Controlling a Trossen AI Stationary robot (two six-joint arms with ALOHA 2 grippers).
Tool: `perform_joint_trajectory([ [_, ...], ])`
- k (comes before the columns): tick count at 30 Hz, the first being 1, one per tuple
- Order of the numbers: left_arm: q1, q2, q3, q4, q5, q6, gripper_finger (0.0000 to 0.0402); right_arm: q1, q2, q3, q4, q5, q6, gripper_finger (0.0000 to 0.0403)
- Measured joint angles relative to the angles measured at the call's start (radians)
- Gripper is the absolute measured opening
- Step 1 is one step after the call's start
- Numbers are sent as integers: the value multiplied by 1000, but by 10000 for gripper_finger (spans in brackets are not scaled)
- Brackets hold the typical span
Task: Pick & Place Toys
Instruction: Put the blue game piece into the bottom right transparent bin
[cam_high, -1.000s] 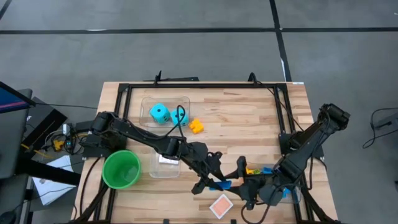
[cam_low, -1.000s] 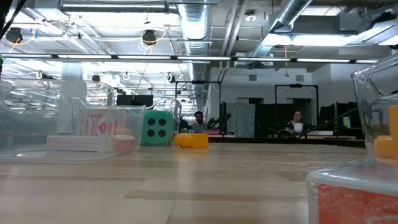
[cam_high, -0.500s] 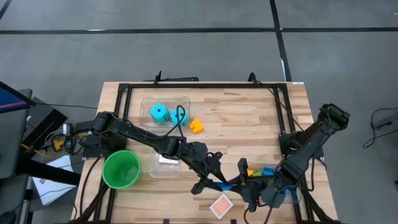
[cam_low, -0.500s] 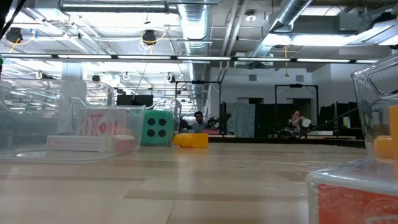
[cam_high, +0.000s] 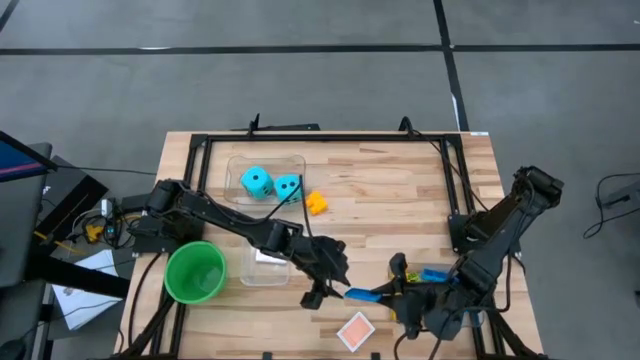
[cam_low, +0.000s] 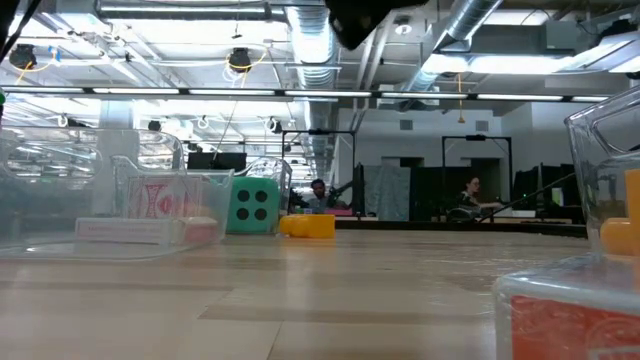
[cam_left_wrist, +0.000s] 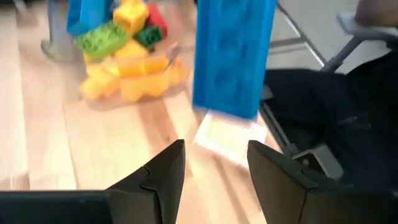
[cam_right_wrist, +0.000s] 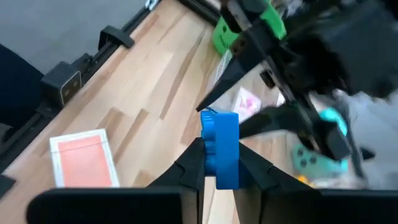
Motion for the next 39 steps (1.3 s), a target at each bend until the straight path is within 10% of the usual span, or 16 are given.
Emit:
perform_joint_trajectory([
  [19,-14,-1,-44,1,2,-1,163,106,10,104,-812,-188,1200,47],
  [39,-5,-1,-44,9,2,58,163,256,9,7,-862,-423,1795,46],
])
